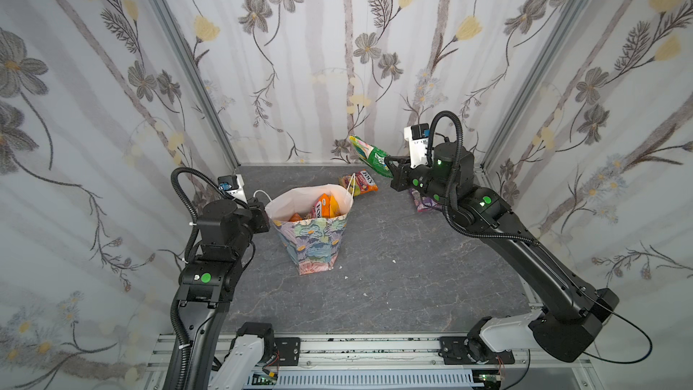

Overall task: Place the snacks into the paper bag
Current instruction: Place the snack in the paper bag.

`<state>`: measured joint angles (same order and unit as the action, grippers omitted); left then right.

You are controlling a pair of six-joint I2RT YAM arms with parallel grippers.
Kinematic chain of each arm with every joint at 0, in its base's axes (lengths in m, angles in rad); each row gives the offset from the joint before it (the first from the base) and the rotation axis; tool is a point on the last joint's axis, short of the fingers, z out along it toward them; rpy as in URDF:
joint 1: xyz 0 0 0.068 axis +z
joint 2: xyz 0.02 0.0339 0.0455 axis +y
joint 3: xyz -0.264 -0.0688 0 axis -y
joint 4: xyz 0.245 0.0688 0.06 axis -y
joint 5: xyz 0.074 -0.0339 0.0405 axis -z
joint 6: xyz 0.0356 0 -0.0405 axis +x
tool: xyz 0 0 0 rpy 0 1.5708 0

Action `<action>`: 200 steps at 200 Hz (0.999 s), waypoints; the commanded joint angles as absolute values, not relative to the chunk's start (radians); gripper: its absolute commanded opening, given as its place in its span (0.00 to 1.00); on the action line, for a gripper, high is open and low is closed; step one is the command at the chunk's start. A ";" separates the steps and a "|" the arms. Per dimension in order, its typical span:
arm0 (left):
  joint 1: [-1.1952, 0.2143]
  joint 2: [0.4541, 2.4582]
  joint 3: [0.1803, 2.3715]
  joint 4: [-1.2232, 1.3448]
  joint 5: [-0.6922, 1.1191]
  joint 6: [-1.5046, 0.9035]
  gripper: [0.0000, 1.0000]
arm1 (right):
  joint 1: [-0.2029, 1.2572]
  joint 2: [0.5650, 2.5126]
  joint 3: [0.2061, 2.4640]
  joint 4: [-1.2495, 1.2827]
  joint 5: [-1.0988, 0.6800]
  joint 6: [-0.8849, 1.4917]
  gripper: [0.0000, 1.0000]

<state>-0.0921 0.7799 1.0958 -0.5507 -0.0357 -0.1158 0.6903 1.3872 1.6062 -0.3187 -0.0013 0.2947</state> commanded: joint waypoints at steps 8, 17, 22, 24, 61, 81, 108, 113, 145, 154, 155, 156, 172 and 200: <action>-0.092 0.776 1.095 -0.532 -0.027 -0.127 0.03 | 0.728 1.404 1.665 -0.283 0.052 0.265 0.00; -0.092 0.775 1.095 -0.532 -0.030 -0.126 0.03 | 0.735 1.414 1.687 -0.288 0.053 0.261 0.00; -0.092 0.772 1.095 -0.532 -0.031 -0.127 0.03 | 0.740 1.419 1.695 -0.289 0.052 0.261 0.00; -0.092 0.773 1.096 -0.532 -0.031 -0.126 0.03 | 0.743 1.420 1.698 -0.290 0.053 0.261 0.00; -0.092 0.765 1.090 -0.530 -0.031 -0.126 0.03 | 0.786 1.450 1.766 -0.321 0.071 0.243 0.00; -0.092 0.767 1.091 -0.526 -0.026 -0.127 0.03 | 0.803 1.464 1.800 -0.325 0.083 0.235 0.00; -0.092 0.767 1.089 -0.523 -0.026 -0.127 0.03 | 0.844 1.519 1.886 -0.364 0.064 0.223 0.00; -0.092 0.767 1.089 -0.523 -0.028 -0.127 0.03 | 0.853 1.532 1.906 -0.375 0.061 0.220 0.00; -0.093 0.760 1.086 -0.526 -0.043 -0.127 0.03 | 0.888 1.613 1.998 -0.440 0.046 0.200 0.00; -0.094 0.761 1.088 -0.528 -0.044 -0.126 0.03 | 0.892 1.637 2.014 -0.460 0.032 0.193 0.00; -0.094 0.761 1.089 -0.528 -0.044 -0.126 0.04 | 0.892 1.639 2.016 -0.463 0.031 0.192 0.00; -0.094 0.761 1.089 -0.528 -0.044 -0.126 0.04 | 0.893 1.641 2.017 -0.466 0.030 0.191 0.00; -0.094 0.761 1.089 -0.527 -0.047 -0.126 0.04 | 0.899 1.672 2.046 -0.509 0.017 0.184 0.00; -0.094 0.773 1.094 -0.528 -0.040 -0.126 0.03 | 0.912 1.721 2.105 -0.585 -0.014 0.170 0.00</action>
